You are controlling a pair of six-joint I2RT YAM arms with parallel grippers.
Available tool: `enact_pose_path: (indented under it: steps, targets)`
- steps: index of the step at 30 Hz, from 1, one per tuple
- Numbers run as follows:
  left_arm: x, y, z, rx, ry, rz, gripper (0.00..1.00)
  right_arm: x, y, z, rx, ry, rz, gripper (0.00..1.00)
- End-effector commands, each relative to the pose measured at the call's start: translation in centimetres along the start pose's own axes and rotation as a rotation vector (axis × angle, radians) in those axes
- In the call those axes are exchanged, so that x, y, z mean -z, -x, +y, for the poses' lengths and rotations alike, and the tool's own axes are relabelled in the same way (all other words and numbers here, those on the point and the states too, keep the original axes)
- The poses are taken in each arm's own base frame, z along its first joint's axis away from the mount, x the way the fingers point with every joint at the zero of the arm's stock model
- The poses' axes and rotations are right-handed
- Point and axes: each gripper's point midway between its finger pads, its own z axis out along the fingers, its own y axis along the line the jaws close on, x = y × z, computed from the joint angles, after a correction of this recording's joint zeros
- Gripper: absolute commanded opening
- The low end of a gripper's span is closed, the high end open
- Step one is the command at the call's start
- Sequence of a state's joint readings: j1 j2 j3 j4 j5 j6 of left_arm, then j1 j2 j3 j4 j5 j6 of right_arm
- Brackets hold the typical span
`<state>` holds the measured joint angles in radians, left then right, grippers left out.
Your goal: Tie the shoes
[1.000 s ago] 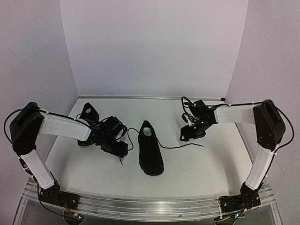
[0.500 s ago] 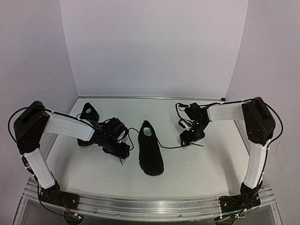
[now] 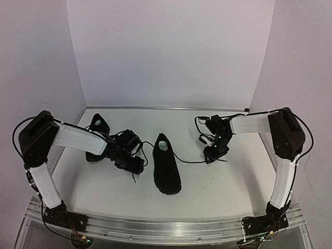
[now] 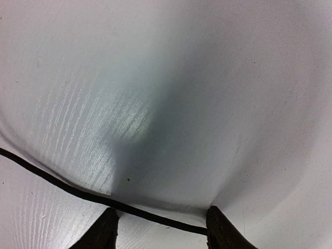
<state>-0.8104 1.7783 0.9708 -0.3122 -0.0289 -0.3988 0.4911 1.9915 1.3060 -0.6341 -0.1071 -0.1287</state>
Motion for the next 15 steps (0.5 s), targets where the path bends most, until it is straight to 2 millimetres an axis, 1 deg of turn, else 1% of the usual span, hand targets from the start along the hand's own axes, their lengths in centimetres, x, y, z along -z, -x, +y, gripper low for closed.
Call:
enact_pose_path:
  steps: [1,2,3,5,6,8,10,12,15]
  targets:
    - [-0.5,1.2,-0.2,0.019,-0.003,-0.019,0.64,-2.0,-5.0,0.1,0.003,0.001,0.187,0.45]
    - [-0.6,1.2,-0.3,0.018,-0.006,-0.019,0.62,-2.2,-5.1,0.3,0.004,0.007,0.194,0.42]
    - [-0.7,1.3,-0.3,0.018,-0.008,-0.019,0.6,-2.3,-5.2,0.8,0.008,0.025,0.197,0.41]
    - [-0.9,1.3,-0.3,0.016,-0.008,-0.017,0.55,-2.0,-5.0,1.9,0.017,0.063,0.185,0.41]
    - [-1.0,1.3,-0.3,0.015,-0.008,-0.015,0.53,-1.6,-4.7,2.6,0.022,0.092,0.169,0.43]
    - [-1.3,1.2,-0.3,0.015,-0.009,-0.008,0.47,-0.6,-4.2,3.1,0.017,0.12,0.14,0.47]
    - [-1.5,1.2,-0.3,0.013,-0.011,-0.003,0.41,0.7,-3.8,3.2,0.016,0.124,0.105,0.53]
    - [-1.6,1.2,-0.3,0.011,-0.012,-0.002,0.36,2.0,-3.4,2.7,0.014,0.091,0.074,0.61]
    - [-1.8,1.2,-0.1,0.006,-0.002,0.007,0.28,3.7,-2.8,2.1,0.014,0.061,0.038,0.67]
